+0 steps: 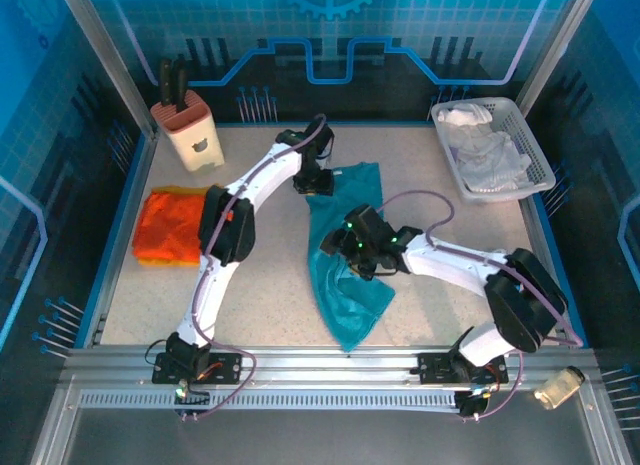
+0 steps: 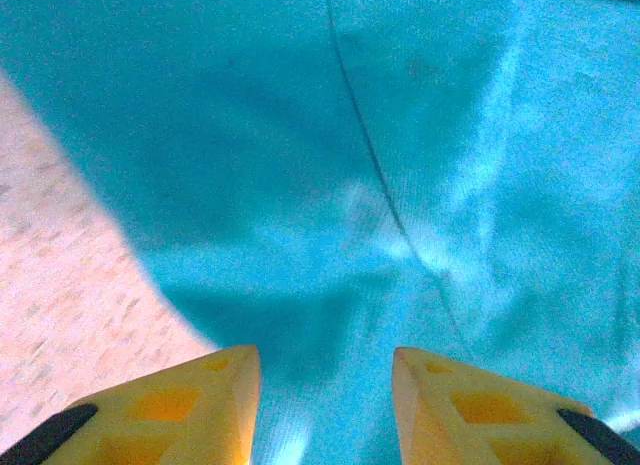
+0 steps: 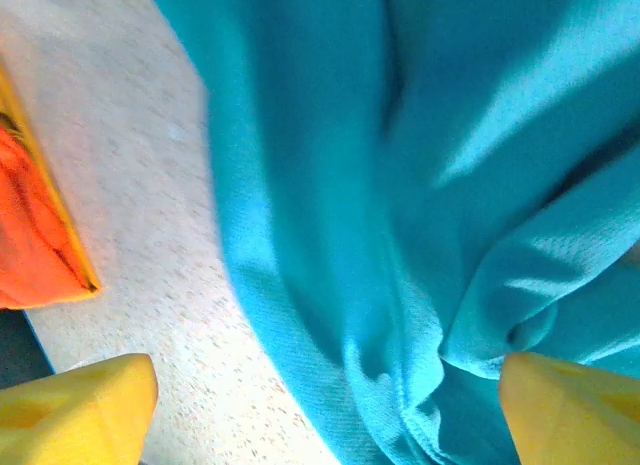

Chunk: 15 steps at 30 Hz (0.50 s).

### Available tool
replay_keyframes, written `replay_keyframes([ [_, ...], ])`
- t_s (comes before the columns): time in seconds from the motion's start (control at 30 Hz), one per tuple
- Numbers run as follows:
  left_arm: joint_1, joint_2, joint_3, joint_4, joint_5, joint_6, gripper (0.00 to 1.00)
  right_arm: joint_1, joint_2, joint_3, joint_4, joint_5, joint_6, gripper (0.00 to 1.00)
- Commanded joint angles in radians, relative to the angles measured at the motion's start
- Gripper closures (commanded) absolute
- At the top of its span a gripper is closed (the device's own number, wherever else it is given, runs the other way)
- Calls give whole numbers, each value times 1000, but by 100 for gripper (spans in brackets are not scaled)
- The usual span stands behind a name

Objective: Fold and stack the t-shirts

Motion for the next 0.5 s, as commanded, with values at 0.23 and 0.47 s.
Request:
replay_keyframes([
  [0.23, 8, -540, -535, 272, 68, -34, 50, -191, 53, 301, -231, 71, -575, 15],
  [0.47, 14, -774, -905, 399, 87, -63, 40, -223, 368, 591, -380, 75, -725, 16],
])
